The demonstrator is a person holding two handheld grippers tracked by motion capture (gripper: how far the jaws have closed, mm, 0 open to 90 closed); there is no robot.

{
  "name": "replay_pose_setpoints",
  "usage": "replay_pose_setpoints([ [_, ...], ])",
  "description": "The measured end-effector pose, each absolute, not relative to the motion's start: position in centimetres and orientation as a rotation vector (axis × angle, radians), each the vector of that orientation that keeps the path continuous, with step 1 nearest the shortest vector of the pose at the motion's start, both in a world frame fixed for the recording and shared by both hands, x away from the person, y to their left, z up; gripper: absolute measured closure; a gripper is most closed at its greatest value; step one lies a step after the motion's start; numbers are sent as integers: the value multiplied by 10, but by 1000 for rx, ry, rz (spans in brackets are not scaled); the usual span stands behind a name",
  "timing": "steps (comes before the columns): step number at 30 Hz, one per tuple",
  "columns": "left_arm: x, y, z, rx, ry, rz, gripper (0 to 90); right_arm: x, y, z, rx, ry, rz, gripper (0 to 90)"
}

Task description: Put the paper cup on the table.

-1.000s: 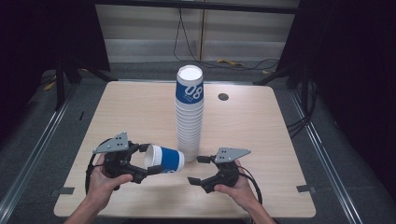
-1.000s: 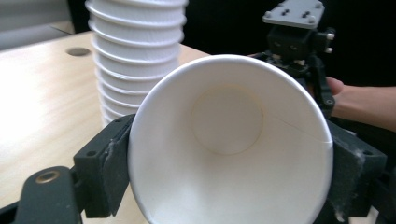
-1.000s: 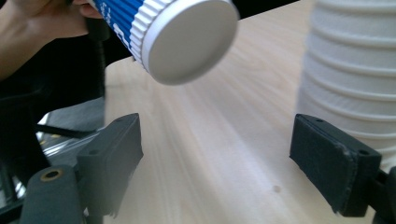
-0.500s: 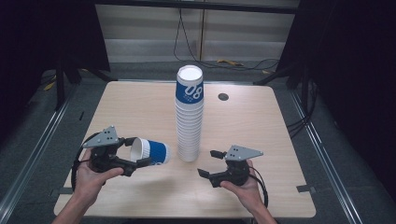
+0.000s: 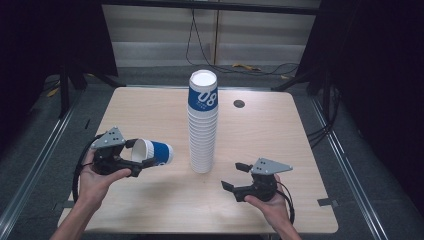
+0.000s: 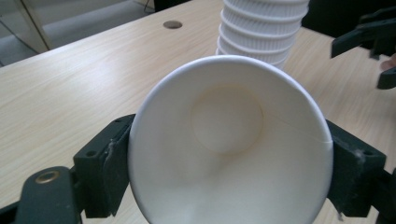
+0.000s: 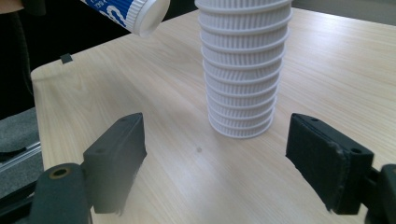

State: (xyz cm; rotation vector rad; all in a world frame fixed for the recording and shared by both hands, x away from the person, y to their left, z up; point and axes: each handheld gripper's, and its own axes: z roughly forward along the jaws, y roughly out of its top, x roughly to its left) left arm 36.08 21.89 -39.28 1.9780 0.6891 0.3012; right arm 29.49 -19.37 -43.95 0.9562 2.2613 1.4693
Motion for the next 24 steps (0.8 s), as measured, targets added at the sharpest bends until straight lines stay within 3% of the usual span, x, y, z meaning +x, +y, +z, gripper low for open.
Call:
replay_pose_setpoints([
  [24,403,222,-405,2209,941,278,155,291,-202,-448,981,2288,1452,228],
])
